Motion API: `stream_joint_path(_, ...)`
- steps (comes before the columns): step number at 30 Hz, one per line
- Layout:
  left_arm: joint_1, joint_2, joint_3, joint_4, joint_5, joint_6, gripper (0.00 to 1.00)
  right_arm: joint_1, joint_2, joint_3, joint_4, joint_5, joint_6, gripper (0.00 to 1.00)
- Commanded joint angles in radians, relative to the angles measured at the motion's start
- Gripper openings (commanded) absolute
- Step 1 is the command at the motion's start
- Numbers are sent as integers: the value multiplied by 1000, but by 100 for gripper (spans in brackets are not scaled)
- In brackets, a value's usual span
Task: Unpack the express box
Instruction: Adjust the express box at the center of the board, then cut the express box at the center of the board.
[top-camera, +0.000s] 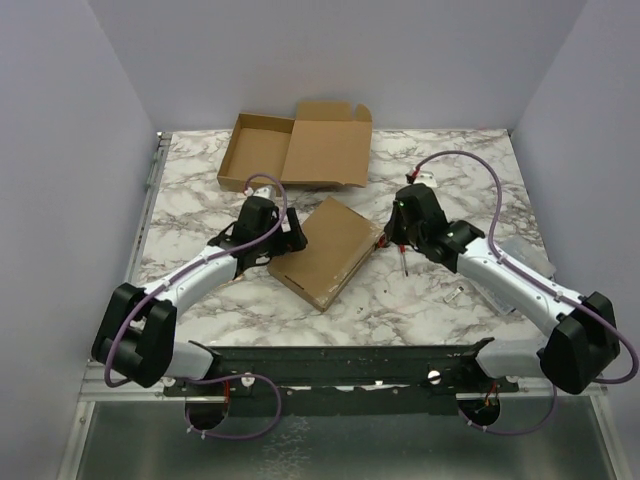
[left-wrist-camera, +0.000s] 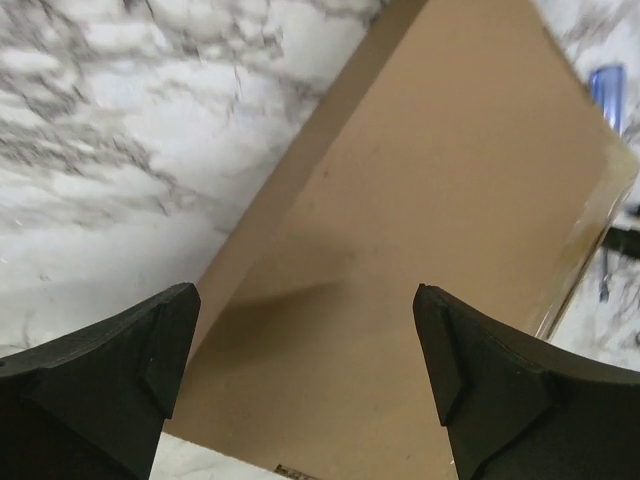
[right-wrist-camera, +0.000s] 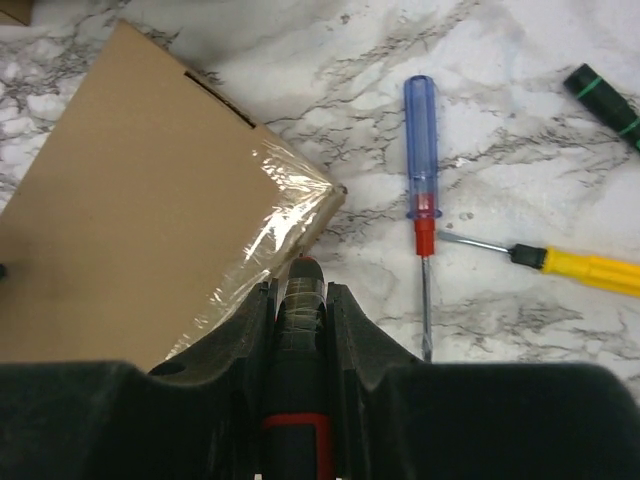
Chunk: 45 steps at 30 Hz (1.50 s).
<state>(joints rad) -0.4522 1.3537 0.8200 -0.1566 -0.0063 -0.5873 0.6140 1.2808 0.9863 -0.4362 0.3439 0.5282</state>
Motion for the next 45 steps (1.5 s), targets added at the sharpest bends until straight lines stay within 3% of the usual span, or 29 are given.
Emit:
stream_joint_path(1, -11, -44, -131, 122, 125, -66, 97, 2, 49, 39, 123, -88, 3, 0)
stream_joint_path(6, -104, -163, -275, 216, 123, -176, 96, 0, 160, 148, 146, -58, -67, 0)
stream_joint_path(11, -158, -258, -306, 185, 111, -187, 96, -13, 236, 232, 102, 34, -163, 0)
stream_joint_path(15, -156, -344, -231, 26, 78, -46, 96, -13, 181, 207, 31, 144, -235, 0)
stream_joint_path(18, -153, -405, -154, -63, 58, 101, 97, -14, 65, 159, -10, 139, -270, 0)
stream_joint_path(21, -155, -448, -121, -35, 140, 270, 97, -13, -36, 136, -82, 70, -249, 0)
stream_joint_path(25, -192, -465, -144, 98, 421, 561, 89, 0, -135, 107, -126, -40, -143, 0)
stream_joint_path(30, -388, -442, -179, 113, 443, 941, 89, 88, -175, 96, -110, -83, -18, 0)
stream_joint_path(38, -587, -241, -118, 100, 291, 1103, 84, 168, -79, 156, -189, 49, -21, 0)
stream_joint_path(45, -628, -160, -167, 229, 151, 1122, 80, 207, -45, 142, -193, 91, -10, 0)
